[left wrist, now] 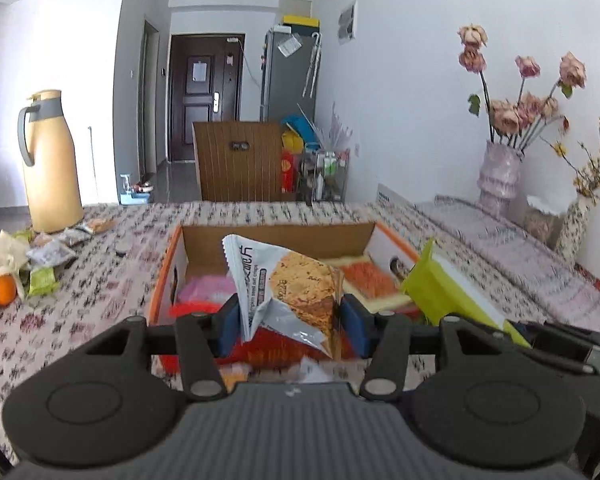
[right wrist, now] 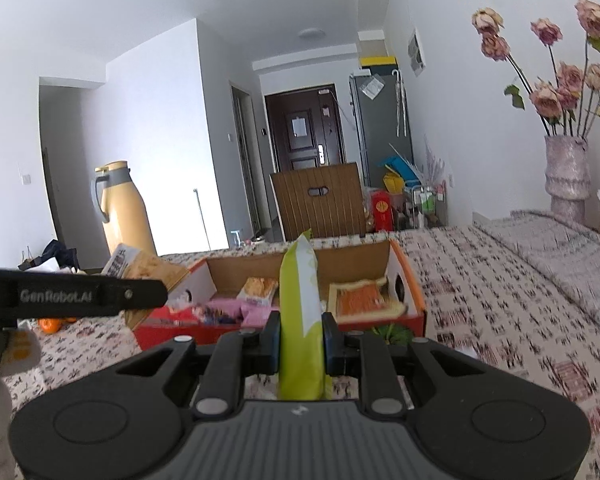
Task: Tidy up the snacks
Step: 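Lower both held packets into the box and open both grippers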
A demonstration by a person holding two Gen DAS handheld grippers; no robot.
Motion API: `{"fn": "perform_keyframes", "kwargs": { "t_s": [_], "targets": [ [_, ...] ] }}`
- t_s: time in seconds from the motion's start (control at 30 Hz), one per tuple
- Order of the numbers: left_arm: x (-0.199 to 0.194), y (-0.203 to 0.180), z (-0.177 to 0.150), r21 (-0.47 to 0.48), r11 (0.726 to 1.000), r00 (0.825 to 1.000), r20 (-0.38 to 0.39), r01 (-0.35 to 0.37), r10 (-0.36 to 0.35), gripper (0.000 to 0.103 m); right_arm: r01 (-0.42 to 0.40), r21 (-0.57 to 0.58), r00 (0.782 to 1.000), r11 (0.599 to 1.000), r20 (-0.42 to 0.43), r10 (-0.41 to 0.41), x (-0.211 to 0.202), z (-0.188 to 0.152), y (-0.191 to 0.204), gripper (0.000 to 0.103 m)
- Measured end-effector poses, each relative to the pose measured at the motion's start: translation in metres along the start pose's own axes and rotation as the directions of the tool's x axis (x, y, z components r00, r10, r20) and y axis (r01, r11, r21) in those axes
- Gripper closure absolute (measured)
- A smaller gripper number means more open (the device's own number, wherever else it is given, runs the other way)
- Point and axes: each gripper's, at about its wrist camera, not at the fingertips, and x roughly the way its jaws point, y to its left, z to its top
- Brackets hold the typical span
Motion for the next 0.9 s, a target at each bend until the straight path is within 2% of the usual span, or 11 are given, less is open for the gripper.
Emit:
{"fn": "perform_keyframes", "kwargs": {
  "t_s": [0.37, 0.67, 0.9],
  "targets": [
    [0.039, 0.005, 0.036, -0.03, 0.999, 0.999, 0.029, -0.045, 0.046, 0.05, 0.002, -0.02, 0.998, 1.0, 0.058, -0.001, 0.046, 0.04, -0.002, 0.084],
    [0.083, 0.014, 0.058, -0.073, 0.992, 0.994, 0.023, -0.101, 0.103, 0.05, 0.014, -0.012, 0.999, 1.0, 0.043, -0.013, 0.096, 0.056, -0.005, 0.084],
    [0.115, 0.025, 0.055, -0.099, 0.986, 0.991, -0.006, -0.132, 0.132, 0.05, 0.02, 0.023, 1.0, 1.0, -0.002, -0.02, 0.132, 0.052, -0.016, 0.084]
  ]
}}
